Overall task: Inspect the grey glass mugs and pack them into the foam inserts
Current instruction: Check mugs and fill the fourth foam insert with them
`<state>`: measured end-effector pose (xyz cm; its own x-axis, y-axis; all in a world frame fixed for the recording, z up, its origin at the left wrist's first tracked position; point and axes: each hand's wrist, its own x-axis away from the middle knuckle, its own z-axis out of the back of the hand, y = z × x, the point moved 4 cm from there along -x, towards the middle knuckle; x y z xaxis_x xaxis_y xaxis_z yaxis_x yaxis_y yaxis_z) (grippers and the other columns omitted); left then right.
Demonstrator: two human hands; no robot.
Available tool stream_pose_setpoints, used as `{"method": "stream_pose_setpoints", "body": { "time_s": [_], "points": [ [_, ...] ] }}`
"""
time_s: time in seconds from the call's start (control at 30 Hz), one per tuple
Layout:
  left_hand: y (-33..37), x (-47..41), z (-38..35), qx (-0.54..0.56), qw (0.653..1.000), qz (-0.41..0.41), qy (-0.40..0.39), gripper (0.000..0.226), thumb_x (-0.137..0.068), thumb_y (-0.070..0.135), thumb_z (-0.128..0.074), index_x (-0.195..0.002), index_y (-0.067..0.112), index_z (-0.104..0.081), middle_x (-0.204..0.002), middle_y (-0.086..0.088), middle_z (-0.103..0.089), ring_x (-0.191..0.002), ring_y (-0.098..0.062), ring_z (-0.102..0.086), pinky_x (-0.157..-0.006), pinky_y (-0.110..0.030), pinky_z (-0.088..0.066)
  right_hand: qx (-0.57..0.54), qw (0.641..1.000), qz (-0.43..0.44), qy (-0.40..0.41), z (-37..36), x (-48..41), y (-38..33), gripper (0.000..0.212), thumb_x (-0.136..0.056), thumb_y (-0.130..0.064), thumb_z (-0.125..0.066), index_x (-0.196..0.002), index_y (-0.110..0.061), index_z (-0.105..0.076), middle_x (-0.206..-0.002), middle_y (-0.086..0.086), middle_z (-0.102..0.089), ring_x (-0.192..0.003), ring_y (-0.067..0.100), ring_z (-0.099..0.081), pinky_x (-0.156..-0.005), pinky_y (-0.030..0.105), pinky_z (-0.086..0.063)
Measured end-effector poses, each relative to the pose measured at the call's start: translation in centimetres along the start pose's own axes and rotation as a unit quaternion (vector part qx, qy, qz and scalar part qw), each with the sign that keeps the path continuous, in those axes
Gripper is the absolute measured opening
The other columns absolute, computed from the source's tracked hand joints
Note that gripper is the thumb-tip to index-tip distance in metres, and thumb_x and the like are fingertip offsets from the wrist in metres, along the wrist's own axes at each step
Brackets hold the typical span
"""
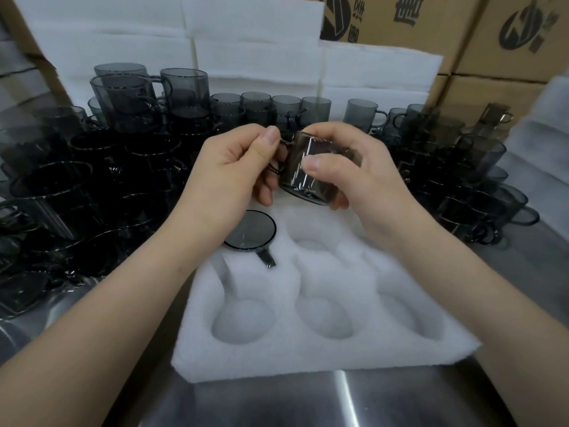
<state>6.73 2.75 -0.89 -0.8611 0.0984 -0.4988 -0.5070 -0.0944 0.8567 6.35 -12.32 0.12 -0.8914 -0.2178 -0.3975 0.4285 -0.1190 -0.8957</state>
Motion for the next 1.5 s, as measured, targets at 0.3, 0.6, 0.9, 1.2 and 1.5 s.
{"method": "stream_pose_setpoints", "body": {
  "time_s": [0.3,0.6,0.9,1.2,1.5],
  "points": [
    [-0.8,-0.2,0.1,0.076,0.996,0.047,-0.01,0.02,-0.093,0.022,-0.05,-0.094,0.016,-0.07,-0.068,-0.004,-0.056,-0.056,-0.014,-0.055,-0.061,-0.031,-0.047,-0.022,1.0,0.003,0.018,0.1,-0.2,0.6,0.027,-0.071,-0.028,-0.067,-0.097,-0.03,-0.06,-0.079,-0.016,-0.064,-0.057,0.0,-0.055,-0.047,0.019,-0.042],
    [-0.6,0.0,0.9,0.022,0.995,0.025,0.093,0.033,-0.097,0.027,-0.058,-0.068,0.012,-0.057,-0.054,0.001,-0.053,-0.046,-0.013,-0.052,-0.049,-0.024,-0.046,-0.069,0.997,-0.012,-0.041,-0.3,-0.1,0.8,0.034,-0.076,-0.02,-0.068,-0.107,-0.017,-0.052,-0.087,0.001,-0.067,-0.061,0.022,-0.06,-0.054,0.032,-0.049],
    [0.4,0.0,-1.0,-0.02,0.999,-0.002,-0.04,0.028,-0.085,0.038,-0.06,-0.113,0.035,-0.059,-0.066,-0.004,-0.052,-0.053,-0.008,-0.051,-0.05,-0.021,-0.045,-0.303,0.943,-0.108,-0.084,-0.4,-0.6,1.2,0.059,-0.083,-0.014,-0.053,-0.136,0.007,-0.037,-0.106,0.024,-0.061,-0.091,0.04,-0.065,-0.083,0.051,-0.056],
    [0.8,0.4,-0.5,0.061,0.997,-0.011,-0.04,0.038,-0.068,0.043,-0.073,-0.081,0.023,-0.044,-0.048,-0.006,-0.056,-0.033,-0.02,-0.047,-0.036,-0.021,-0.037,-0.195,0.956,-0.113,-0.189,-1.5,-0.2,0.5,0.057,-0.083,-0.024,-0.034,-0.125,0.014,-0.042,-0.098,0.05,-0.049,-0.073,0.06,-0.044,-0.059,0.041,-0.039],
    [0.4,0.0,-0.3,0.093,0.995,0.013,-0.014,0.04,-0.078,0.049,-0.064,-0.077,0.016,-0.042,-0.055,-0.036,-0.051,-0.033,-0.023,-0.053,-0.036,-0.018,-0.038,-0.213,0.954,-0.109,-0.18,-1.4,-0.1,0.8,0.039,-0.082,-0.02,-0.039,-0.119,-0.012,-0.035,-0.09,0.037,-0.055,-0.067,0.032,-0.053,-0.06,0.041,-0.04]
  ]
}}
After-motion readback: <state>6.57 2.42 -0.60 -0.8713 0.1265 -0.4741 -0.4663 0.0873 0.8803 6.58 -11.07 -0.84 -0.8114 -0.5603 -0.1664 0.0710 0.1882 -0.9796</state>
